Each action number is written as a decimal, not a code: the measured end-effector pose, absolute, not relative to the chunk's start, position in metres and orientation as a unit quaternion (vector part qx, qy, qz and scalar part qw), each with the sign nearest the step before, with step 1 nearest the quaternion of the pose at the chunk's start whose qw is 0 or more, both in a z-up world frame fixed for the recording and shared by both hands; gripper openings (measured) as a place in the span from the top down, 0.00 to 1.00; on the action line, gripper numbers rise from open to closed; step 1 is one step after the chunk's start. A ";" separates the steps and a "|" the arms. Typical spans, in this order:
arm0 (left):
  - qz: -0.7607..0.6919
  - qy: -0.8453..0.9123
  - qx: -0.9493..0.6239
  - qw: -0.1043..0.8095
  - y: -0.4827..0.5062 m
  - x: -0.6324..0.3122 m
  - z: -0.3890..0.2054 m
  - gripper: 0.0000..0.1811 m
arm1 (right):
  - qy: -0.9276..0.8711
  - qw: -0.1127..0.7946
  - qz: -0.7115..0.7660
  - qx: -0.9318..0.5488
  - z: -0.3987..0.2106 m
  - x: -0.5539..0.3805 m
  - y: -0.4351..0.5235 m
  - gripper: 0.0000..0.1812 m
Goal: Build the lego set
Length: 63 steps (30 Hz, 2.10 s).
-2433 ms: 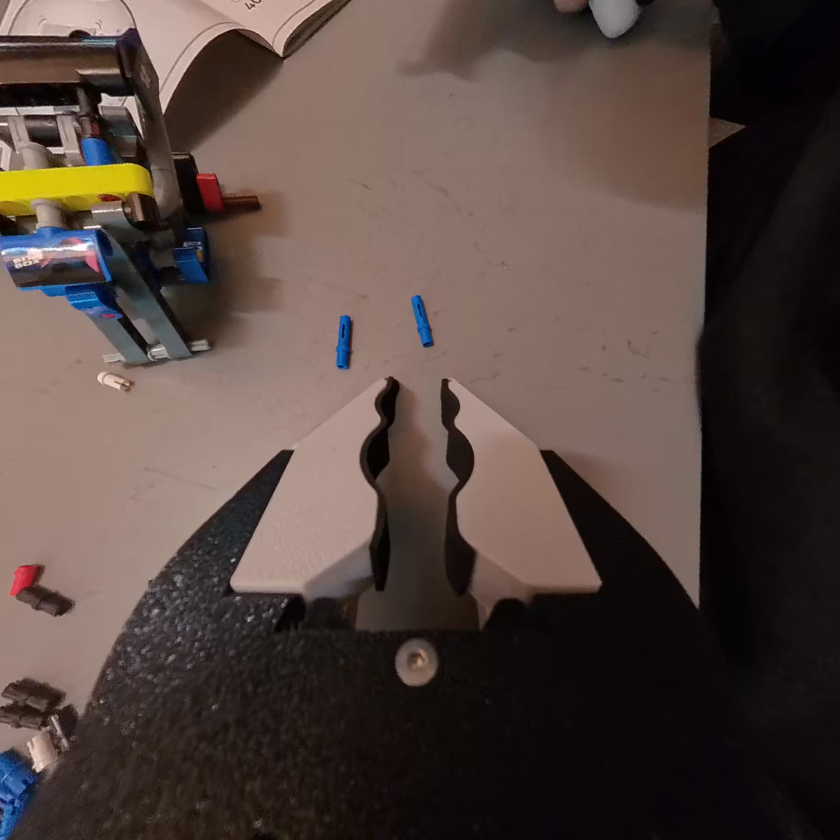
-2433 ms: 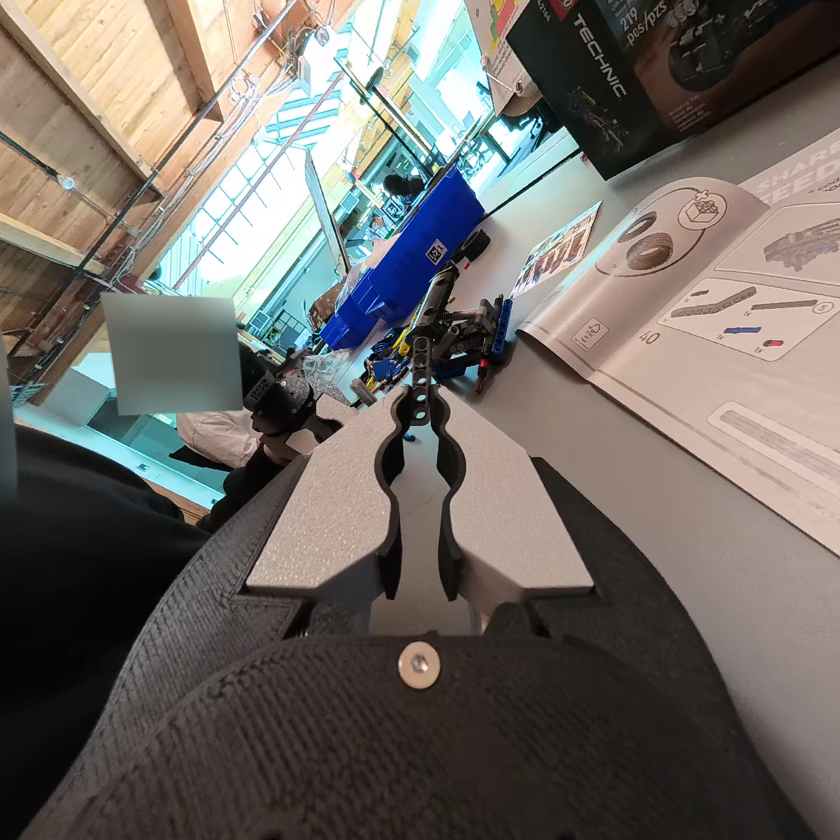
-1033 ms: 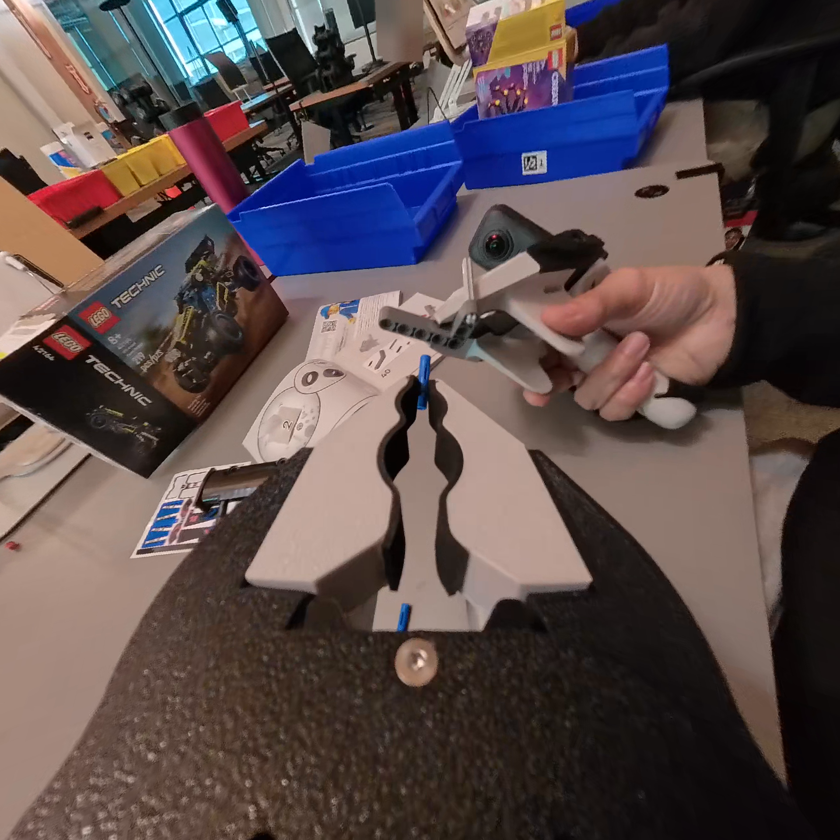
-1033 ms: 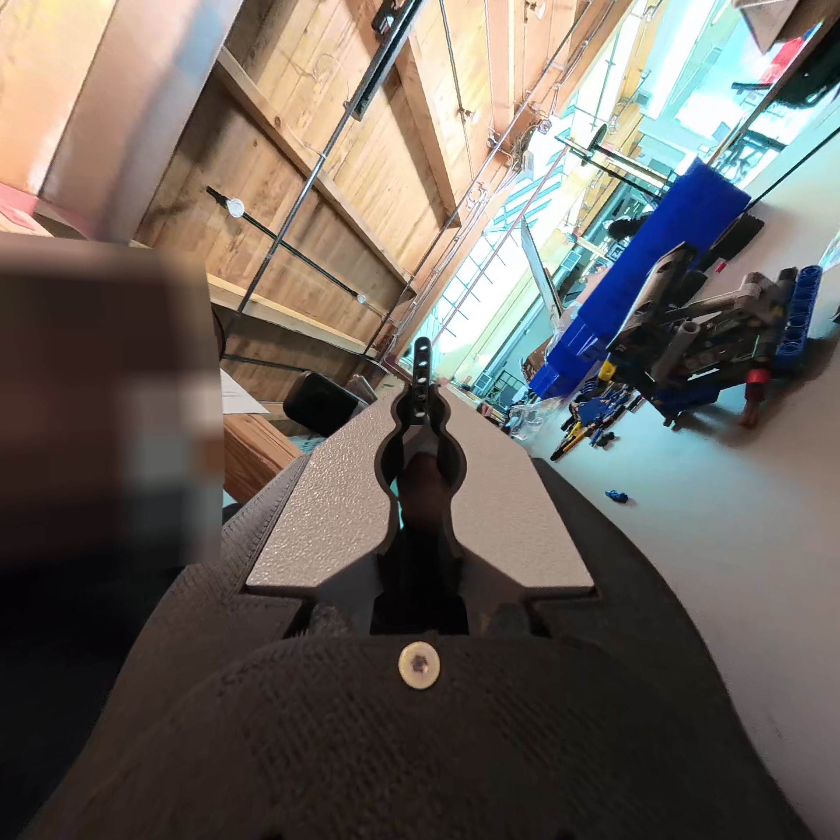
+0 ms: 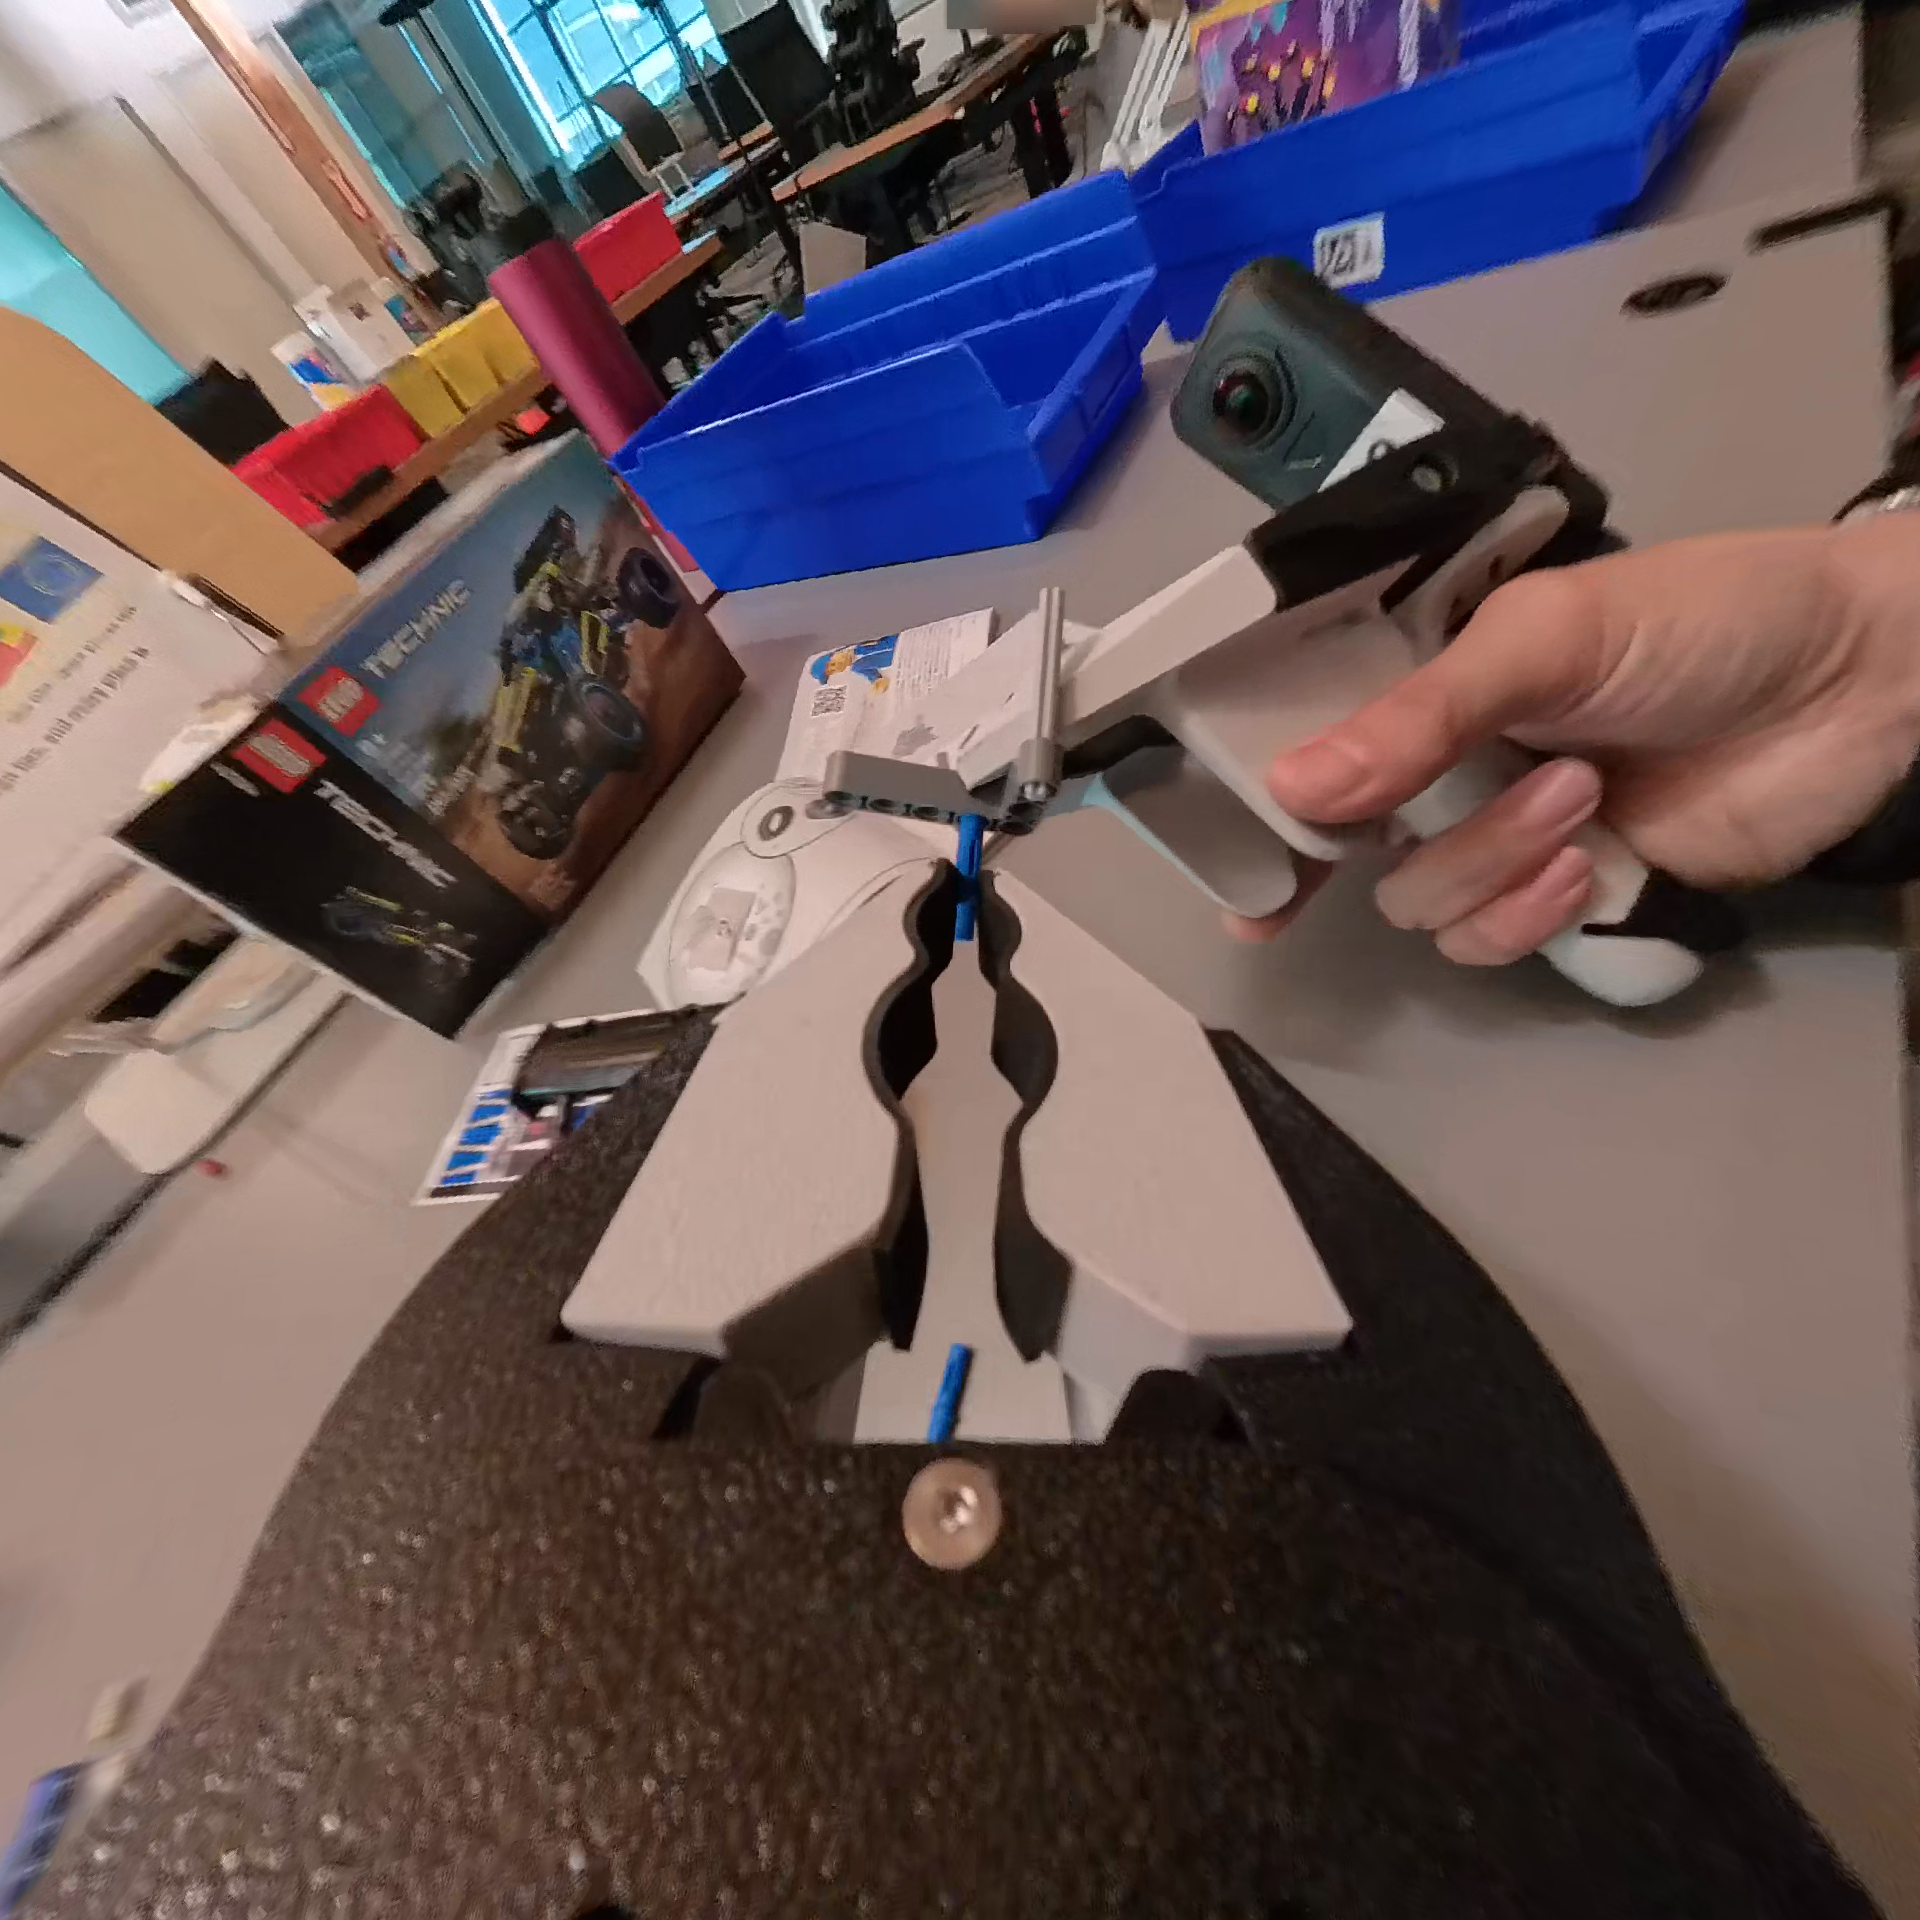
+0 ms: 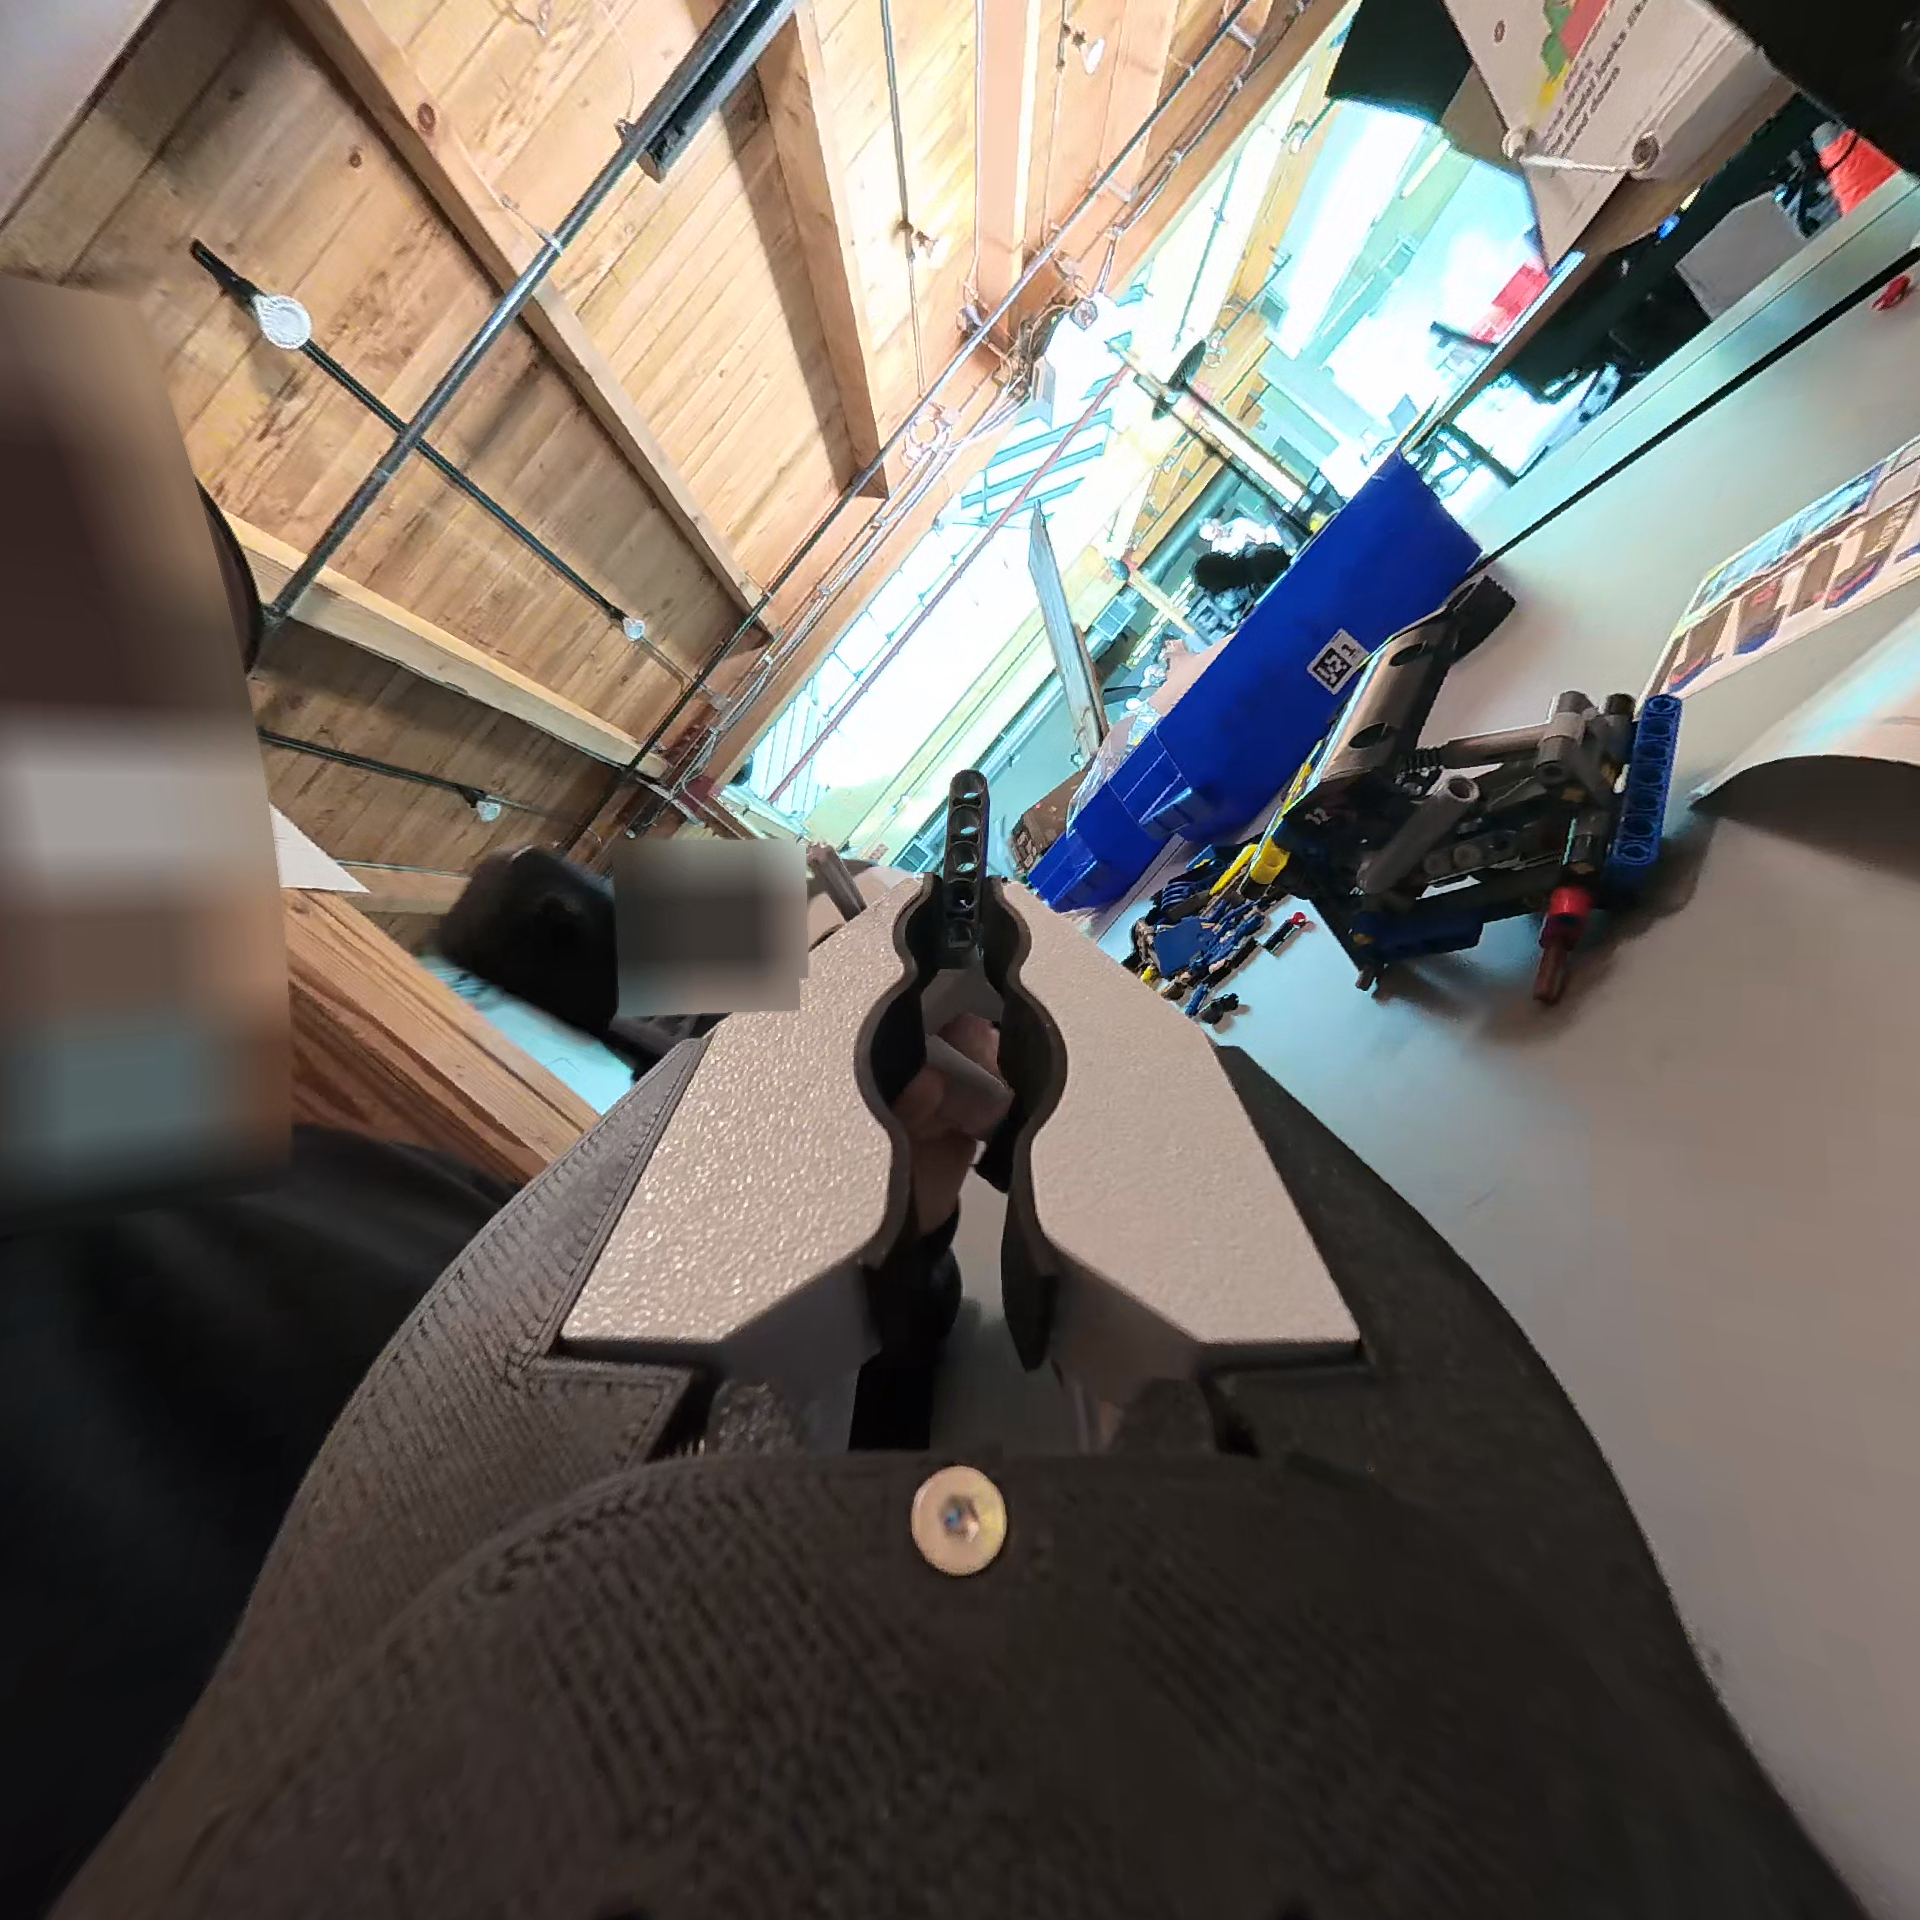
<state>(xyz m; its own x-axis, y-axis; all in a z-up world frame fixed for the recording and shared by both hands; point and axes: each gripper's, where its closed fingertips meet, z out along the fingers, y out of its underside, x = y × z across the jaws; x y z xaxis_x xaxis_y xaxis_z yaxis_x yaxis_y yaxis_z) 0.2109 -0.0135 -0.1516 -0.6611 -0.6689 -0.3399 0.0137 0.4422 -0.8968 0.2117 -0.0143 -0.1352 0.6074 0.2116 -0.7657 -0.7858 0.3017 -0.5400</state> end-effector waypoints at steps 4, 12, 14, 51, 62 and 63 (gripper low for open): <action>-0.519 0.762 -0.234 0.308 -0.014 0.211 -0.154 1.00 | 0.299 0.748 0.334 -0.489 -0.136 0.213 -0.014 0.96; -0.503 0.767 -0.228 0.326 -0.013 0.212 -0.155 1.00 | 0.300 0.750 0.321 -0.494 -0.137 0.213 -0.013 0.97; -0.500 0.769 -0.227 0.329 -0.013 0.212 -0.155 1.00 | 0.301 0.750 0.318 -0.496 -0.137 0.214 -0.013 0.96; -0.376 0.801 -0.187 0.427 -0.006 0.213 -0.154 1.00 | 0.304 0.743 0.323 -0.501 -0.139 0.213 -0.010 0.96; -0.425 0.815 -0.248 0.306 -0.005 0.212 -0.176 1.00 | 0.297 0.701 0.177 -0.624 -0.162 0.216 -0.007 0.96; -0.450 0.809 -0.262 0.272 -0.007 0.213 -0.182 1.00 | 0.303 0.688 0.166 -0.639 -0.167 0.217 -0.007 0.96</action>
<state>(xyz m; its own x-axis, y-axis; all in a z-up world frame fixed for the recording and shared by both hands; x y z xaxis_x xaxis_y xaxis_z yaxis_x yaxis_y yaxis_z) 0.2125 -0.0069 -0.1819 -0.7141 -0.6697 -0.2040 -0.1795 0.4569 -0.8712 0.2167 -0.0069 -0.1670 0.7612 -0.1577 -0.6290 -0.6156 0.1290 -0.7774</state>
